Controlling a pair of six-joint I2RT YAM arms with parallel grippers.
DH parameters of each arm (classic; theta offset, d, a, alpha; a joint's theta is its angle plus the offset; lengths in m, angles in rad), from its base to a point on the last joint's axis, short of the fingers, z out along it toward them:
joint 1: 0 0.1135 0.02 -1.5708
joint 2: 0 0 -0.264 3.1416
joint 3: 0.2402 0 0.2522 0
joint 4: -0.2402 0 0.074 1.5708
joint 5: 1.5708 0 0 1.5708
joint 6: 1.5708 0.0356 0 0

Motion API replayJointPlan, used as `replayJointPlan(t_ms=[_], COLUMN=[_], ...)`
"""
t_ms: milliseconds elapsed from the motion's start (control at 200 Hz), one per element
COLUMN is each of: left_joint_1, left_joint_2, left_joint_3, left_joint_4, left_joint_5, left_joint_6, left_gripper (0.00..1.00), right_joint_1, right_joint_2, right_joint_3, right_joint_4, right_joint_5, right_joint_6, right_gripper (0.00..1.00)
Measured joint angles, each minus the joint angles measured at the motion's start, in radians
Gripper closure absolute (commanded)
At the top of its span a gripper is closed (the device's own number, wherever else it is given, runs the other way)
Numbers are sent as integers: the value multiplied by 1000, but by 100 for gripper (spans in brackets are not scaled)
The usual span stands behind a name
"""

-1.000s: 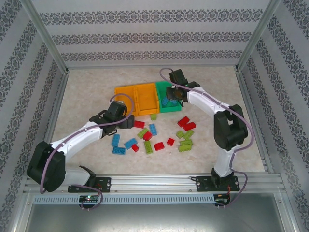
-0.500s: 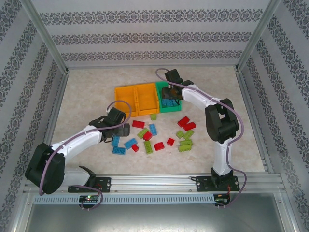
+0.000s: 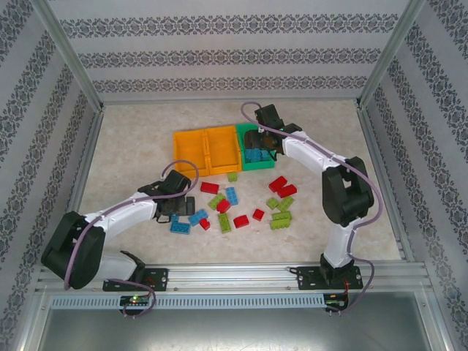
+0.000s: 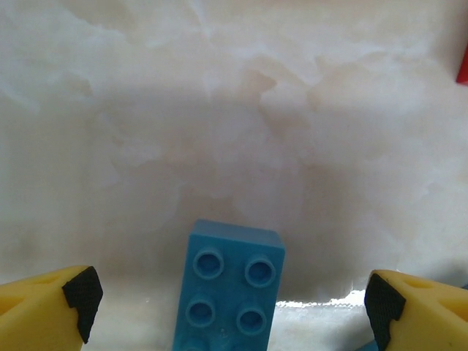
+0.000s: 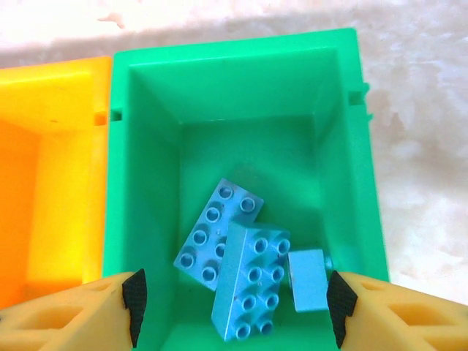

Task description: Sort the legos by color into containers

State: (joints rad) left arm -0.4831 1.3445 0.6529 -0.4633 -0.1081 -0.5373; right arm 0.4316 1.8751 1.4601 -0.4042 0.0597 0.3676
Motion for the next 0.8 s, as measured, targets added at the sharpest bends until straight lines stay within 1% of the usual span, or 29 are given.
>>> replayJointPlan(t_ms=[190,460,654,799], left_joint_1=[1,8,18,21], left_joint_2=[72,75,76,78], left_joint_3=[1,2,2,6], left_joint_4=[21,30,31,33], left_joint_5=[18,20,21,21], left_joint_6=[-6,-19,-22,-21], left_gripper=[18,39,56,66], right_joint_1=[0,-28,-47,-50], right_joint_2=[-103,-170,-208,-233], right_joint_3=[-75,-190,-233,-257], right_joint_4=[18,21,21,21], right_joint_5=[4,8,11,15], right_joint_6=[-1,-1,-1,-1], right_gripper=[30,29,29,29])
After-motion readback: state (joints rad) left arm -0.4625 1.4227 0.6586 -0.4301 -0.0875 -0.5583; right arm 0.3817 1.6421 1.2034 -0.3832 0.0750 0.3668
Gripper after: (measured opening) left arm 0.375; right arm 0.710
